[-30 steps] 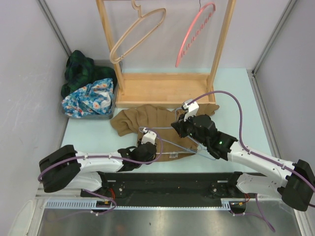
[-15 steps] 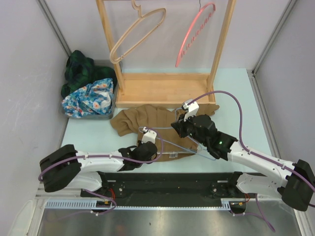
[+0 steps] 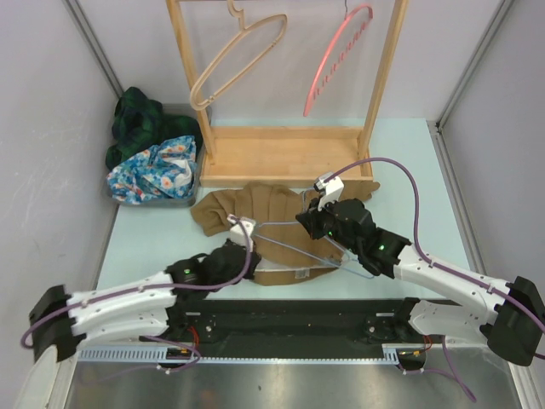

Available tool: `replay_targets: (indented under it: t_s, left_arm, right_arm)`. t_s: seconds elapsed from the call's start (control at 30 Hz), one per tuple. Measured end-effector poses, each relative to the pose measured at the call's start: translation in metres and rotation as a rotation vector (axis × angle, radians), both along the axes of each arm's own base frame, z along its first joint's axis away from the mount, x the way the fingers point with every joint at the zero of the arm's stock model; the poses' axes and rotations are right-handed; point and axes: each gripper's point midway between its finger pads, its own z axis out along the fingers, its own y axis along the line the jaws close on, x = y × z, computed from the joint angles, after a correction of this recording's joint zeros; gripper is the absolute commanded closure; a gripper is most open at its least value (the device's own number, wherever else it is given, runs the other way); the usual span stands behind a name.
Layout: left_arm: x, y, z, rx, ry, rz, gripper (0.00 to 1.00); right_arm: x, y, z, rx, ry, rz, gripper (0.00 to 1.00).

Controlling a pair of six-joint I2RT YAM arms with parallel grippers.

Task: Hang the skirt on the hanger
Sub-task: Locate the hanging ribbon on the skirt

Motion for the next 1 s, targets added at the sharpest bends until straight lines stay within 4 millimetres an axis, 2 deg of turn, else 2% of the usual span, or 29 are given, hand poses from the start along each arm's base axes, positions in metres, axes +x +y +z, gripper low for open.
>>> replay_targets:
  t_s: [0.1, 0.17, 0.23, 0.47, 0.57, 0.67, 0.83, 0.93, 1.0]
  left_arm:
    - [-0.002, 0.011, 0.041, -0.134, -0.049, 0.005, 1.0]
    - [0.002, 0.024, 0.052, -0.167, -0.064, 0.04, 1.0]
    - [0.004, 0.032, 0.054, -0.168, -0.061, 0.063, 1.0]
    - [0.004, 0.044, 0.043, -0.12, -0.014, 0.095, 1.0]
    - [0.0, 0.04, 0.049, -0.149, -0.015, 0.064, 1.0]
    - [-0.004, 0.031, 0.046, -0.16, 0.009, 0.02, 1.0]
    - [-0.006, 0.021, 0.019, -0.093, 0.09, -0.002, 1.0]
    - [-0.003, 0.029, 0.003, -0.023, 0.123, 0.05, 1.0]
    - [0.005, 0.037, 0.001, 0.016, 0.133, 0.099, 1.0]
  right_arm:
    - [0.0, 0.0, 0.0, 0.001, 0.0, 0.0, 1.0]
    - [0.0, 0.0, 0.001, 0.004, -0.002, 0.0, 1.0]
    - [0.0, 0.001, 0.003, 0.008, -0.004, 0.001, 1.0]
    - [0.0, -0.002, 0.02, 0.047, -0.036, -0.005, 1.0]
    - [0.002, -0.001, 0.027, 0.058, -0.046, -0.007, 1.0]
    - [0.003, -0.001, 0.028, 0.059, -0.047, -0.008, 1.0]
    - [0.006, 0.003, 0.017, 0.025, -0.02, -0.008, 1.0]
    - [0.006, 0.002, 0.013, 0.012, -0.01, -0.01, 1.0]
    - [0.007, 0.001, 0.015, 0.016, -0.014, -0.014, 1.0]
